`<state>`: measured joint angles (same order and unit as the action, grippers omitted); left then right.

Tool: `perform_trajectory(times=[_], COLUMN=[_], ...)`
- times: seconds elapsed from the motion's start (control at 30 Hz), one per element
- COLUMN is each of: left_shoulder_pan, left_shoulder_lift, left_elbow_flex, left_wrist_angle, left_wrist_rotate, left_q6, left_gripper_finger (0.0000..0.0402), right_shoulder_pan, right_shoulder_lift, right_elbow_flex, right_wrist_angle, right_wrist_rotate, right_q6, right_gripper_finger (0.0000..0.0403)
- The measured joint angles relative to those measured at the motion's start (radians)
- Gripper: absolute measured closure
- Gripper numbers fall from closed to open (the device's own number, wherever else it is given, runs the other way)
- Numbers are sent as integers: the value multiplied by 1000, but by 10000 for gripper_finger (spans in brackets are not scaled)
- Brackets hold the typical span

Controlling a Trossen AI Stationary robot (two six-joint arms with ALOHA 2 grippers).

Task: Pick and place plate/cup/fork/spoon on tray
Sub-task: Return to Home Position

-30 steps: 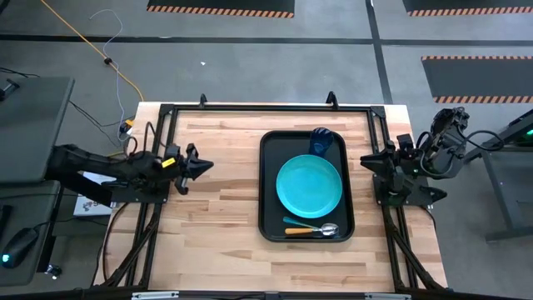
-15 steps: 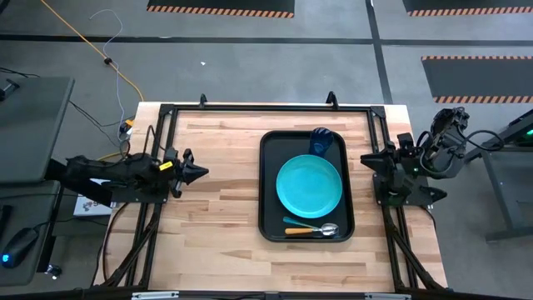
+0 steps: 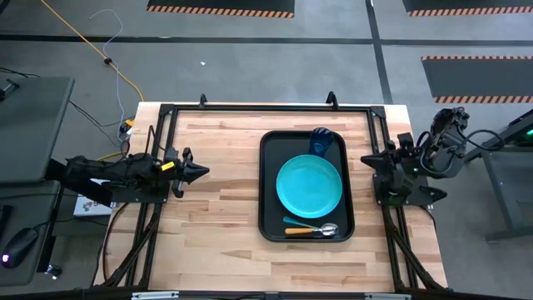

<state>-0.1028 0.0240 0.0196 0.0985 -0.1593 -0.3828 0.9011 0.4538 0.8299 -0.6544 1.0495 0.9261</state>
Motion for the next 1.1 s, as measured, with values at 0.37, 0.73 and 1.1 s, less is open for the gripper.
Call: perform_trajectory(times=[0.37, 0.73, 1.1], left_shoulder_pan=[0, 0, 0], left_shoulder_lift=[0, 0, 0], left_elbow_flex=[0, 0, 0], left_wrist_angle=[-4, -4, -4], left_wrist_rotate=[0, 0, 0], left_q6=[0, 0, 1], left_gripper_finger=[402, 402, 402], right_shoulder_pan=[0, 0, -3], right_shoulder_lift=[-62, -117, -214], right_elbow_flex=[0, -26, -269], right_wrist_angle=[-21, 23, 383], right_wrist_rotate=[-142, -175, -248], right_q6=[-204, -407, -538], right_gripper_finger=[402, 403, 403])
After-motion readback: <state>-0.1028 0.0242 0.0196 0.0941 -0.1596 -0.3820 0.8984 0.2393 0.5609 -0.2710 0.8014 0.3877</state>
